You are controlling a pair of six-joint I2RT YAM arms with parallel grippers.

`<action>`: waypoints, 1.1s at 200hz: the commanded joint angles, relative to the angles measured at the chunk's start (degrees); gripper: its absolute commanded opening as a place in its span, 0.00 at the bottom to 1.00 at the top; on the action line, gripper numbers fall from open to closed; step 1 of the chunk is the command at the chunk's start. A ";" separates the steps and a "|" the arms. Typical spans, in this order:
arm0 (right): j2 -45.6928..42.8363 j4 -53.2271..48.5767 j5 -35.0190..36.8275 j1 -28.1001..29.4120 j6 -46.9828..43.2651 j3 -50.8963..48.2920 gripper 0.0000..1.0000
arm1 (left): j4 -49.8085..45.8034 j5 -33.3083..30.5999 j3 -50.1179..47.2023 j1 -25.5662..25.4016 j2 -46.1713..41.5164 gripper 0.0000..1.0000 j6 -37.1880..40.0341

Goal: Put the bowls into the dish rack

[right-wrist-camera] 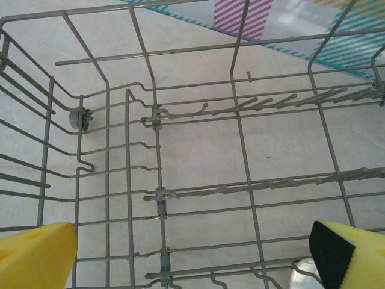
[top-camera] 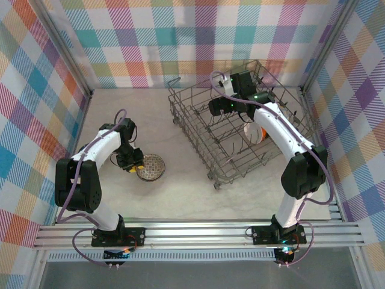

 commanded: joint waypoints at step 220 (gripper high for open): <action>1.35 0.09 -2.20 0.42 1.16 3.56 0.99 | -0.77 4.34 0.49 -0.20 -3.46 0.02 2.39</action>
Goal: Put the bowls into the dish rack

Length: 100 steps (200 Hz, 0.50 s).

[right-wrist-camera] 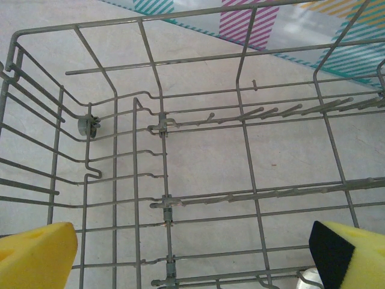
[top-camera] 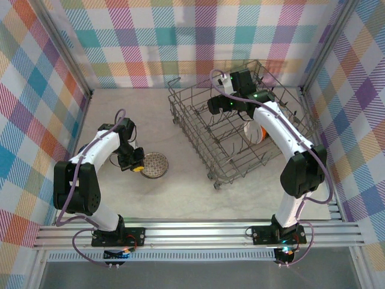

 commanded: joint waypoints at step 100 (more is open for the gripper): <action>0.09 -0.04 -1.34 0.96 1.64 2.79 0.99 | -0.34 1.43 3.22 -0.29 -6.35 0.00 2.09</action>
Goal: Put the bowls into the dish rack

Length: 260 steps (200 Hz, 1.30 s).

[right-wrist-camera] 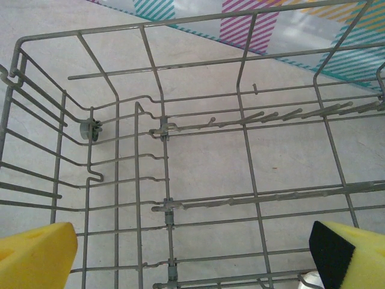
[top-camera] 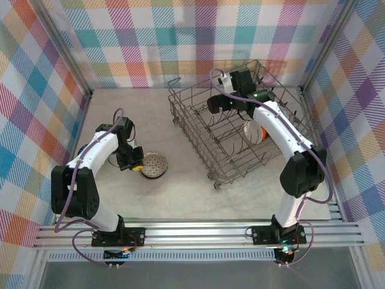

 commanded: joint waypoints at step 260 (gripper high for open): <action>6.54 -17.72 -26.69 5.61 0.48 24.91 0.61 | 23.25 -3.05 34.12 -15.73 -2.23 0.00 -0.97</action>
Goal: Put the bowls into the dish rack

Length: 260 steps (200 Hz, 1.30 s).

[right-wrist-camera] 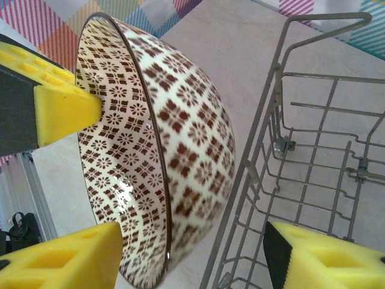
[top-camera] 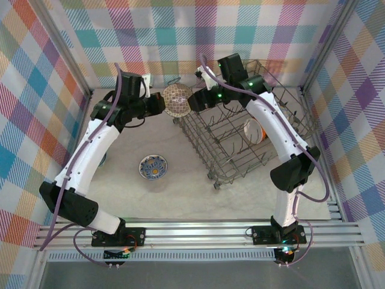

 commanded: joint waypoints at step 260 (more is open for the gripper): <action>-7.25 20.23 3.21 -1.08 16.98 -13.36 0.24 | 12.39 -7.64 -0.72 -4.99 -0.42 0.00 -1.58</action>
